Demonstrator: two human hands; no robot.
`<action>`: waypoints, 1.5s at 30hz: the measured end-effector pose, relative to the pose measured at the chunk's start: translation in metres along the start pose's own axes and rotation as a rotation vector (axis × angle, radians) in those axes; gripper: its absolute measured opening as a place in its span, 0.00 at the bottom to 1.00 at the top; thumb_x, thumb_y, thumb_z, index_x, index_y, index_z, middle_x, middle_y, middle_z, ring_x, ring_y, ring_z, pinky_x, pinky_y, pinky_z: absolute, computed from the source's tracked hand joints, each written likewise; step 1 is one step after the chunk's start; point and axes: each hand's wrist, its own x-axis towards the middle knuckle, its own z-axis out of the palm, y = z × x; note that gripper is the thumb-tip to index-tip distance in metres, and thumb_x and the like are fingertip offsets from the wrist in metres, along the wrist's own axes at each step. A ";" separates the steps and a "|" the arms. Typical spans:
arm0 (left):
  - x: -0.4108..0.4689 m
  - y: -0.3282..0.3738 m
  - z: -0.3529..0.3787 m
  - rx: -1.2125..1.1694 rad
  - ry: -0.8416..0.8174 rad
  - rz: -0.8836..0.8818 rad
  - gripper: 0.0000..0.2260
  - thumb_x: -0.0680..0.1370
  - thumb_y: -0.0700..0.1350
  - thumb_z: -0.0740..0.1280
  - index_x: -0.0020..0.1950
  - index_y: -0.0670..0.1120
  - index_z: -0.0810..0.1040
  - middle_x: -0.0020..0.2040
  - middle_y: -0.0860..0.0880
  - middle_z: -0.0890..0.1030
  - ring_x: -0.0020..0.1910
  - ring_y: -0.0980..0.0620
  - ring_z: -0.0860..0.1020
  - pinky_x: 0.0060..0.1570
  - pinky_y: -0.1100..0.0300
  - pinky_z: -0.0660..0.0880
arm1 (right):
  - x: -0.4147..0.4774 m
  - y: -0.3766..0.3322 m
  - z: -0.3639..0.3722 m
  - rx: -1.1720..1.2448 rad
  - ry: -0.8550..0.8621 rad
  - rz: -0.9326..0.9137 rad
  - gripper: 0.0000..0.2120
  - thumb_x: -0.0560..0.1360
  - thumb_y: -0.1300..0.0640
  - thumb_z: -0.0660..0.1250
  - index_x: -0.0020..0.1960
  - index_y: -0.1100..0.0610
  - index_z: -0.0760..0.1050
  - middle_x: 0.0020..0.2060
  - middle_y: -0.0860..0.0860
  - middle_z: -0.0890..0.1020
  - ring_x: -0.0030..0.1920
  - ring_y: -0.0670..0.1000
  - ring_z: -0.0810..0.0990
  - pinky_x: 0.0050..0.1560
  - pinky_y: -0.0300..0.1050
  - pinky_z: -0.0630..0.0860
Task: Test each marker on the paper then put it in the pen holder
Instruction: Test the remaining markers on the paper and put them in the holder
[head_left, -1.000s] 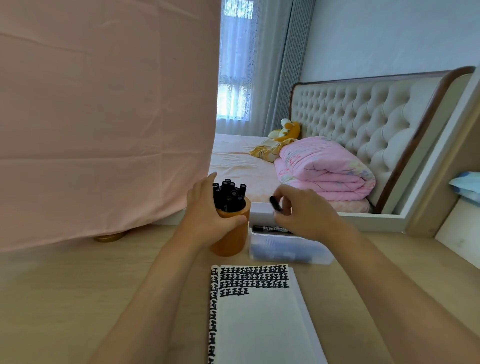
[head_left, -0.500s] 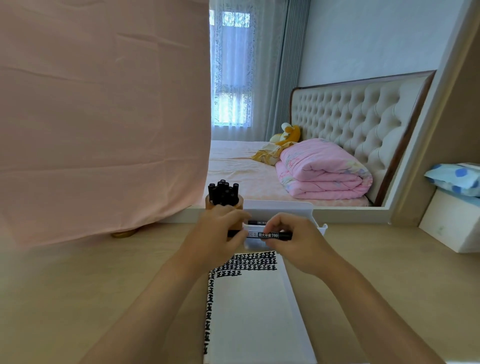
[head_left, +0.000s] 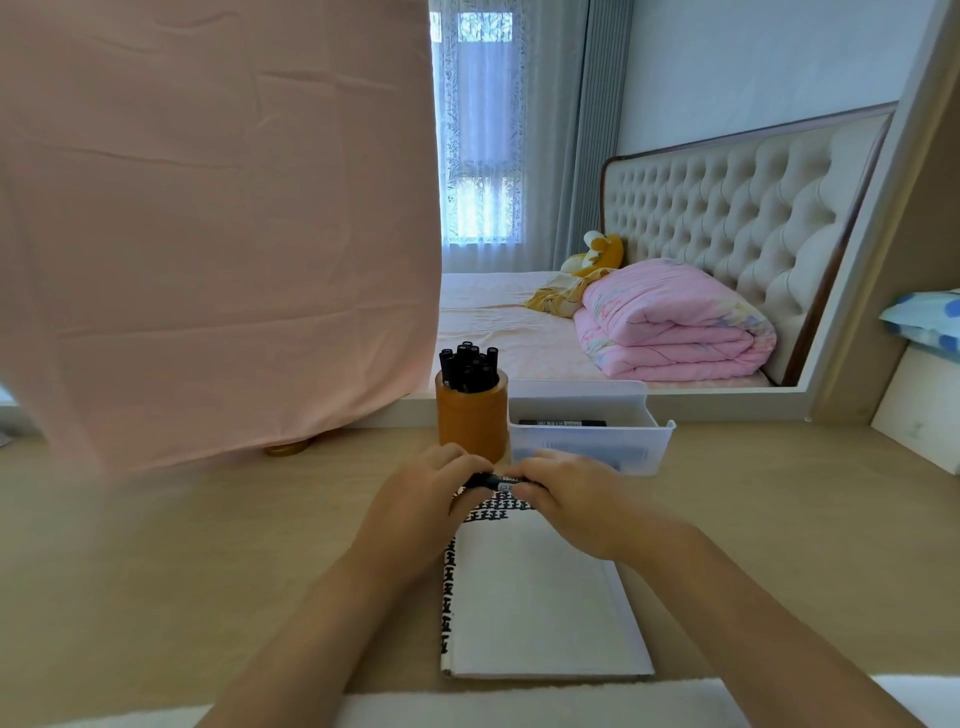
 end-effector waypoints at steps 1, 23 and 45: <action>-0.001 -0.001 0.000 0.003 -0.008 0.006 0.10 0.79 0.50 0.67 0.60 0.53 0.79 0.51 0.57 0.79 0.48 0.59 0.73 0.43 0.62 0.73 | 0.000 -0.002 0.001 -0.046 -0.020 -0.001 0.14 0.83 0.45 0.54 0.64 0.44 0.74 0.44 0.40 0.73 0.47 0.46 0.74 0.45 0.41 0.71; 0.001 -0.026 -0.013 -0.069 -0.042 -0.058 0.09 0.81 0.47 0.65 0.59 0.50 0.81 0.49 0.58 0.79 0.46 0.57 0.76 0.42 0.68 0.69 | -0.002 0.011 0.006 0.107 0.070 0.054 0.13 0.83 0.49 0.59 0.57 0.49 0.80 0.43 0.46 0.81 0.43 0.46 0.78 0.43 0.45 0.75; -0.021 -0.056 0.008 0.041 -0.205 -0.309 0.13 0.79 0.53 0.65 0.64 0.56 0.77 0.60 0.55 0.75 0.58 0.55 0.69 0.58 0.56 0.70 | 0.003 0.017 0.007 0.469 0.178 0.049 0.19 0.84 0.65 0.53 0.66 0.52 0.76 0.48 0.45 0.72 0.40 0.47 0.76 0.39 0.35 0.73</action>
